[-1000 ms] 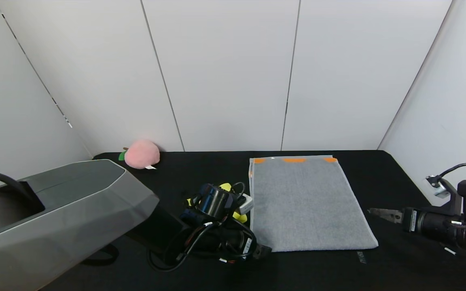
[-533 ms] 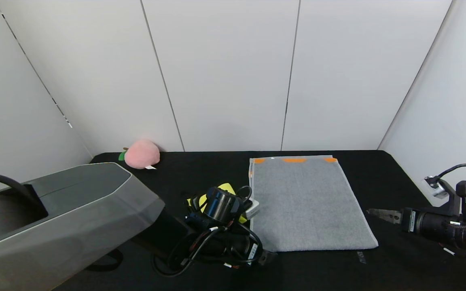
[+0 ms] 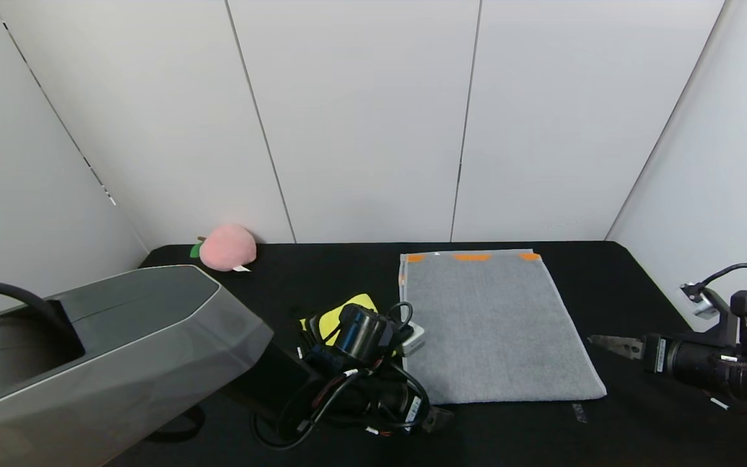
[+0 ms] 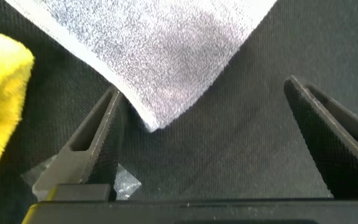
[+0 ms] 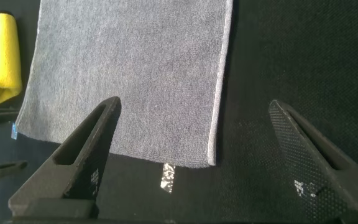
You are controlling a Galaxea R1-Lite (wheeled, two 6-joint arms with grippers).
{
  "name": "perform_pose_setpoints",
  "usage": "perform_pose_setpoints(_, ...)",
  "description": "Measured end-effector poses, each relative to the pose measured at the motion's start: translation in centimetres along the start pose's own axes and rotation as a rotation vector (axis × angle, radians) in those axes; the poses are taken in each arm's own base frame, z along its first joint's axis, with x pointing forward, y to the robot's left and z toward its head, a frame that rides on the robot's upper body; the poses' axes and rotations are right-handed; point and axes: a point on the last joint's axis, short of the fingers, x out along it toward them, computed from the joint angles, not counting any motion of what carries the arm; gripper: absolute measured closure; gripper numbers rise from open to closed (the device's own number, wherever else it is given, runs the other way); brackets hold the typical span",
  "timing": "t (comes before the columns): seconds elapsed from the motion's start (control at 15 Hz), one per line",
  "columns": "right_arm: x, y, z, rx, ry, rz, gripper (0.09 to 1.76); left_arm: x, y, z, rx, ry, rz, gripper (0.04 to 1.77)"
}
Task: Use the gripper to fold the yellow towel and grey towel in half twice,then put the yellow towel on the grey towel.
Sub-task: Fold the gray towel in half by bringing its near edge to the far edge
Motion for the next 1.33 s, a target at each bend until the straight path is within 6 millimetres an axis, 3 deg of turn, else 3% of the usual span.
perform_pose_setpoints(0.67, 0.30, -0.05, -0.19, 0.001, 0.008, -0.002, 0.14, 0.16, 1.09, 1.08, -0.005, -0.038, 0.027, 0.09)
perform_pose_setpoints(1.2, 0.56, -0.22, -0.29, -0.003, 0.000, -0.004, 0.14, 0.53, 0.75, 0.67, -0.001, -0.022, 0.019, 1.16)
perform_pose_setpoints(1.27, 0.61, -0.26, -0.37, -0.001, 0.003, -0.005, 0.14, 0.55, 0.74, 0.63, 0.000, -0.021, 0.018, 1.68)
perform_pose_setpoints(1.33, 0.64, -0.29, -0.40, -0.001, 0.005, -0.005, 0.14, 0.55, 0.74, 0.60, -0.002, -0.020, 0.018, 1.71)
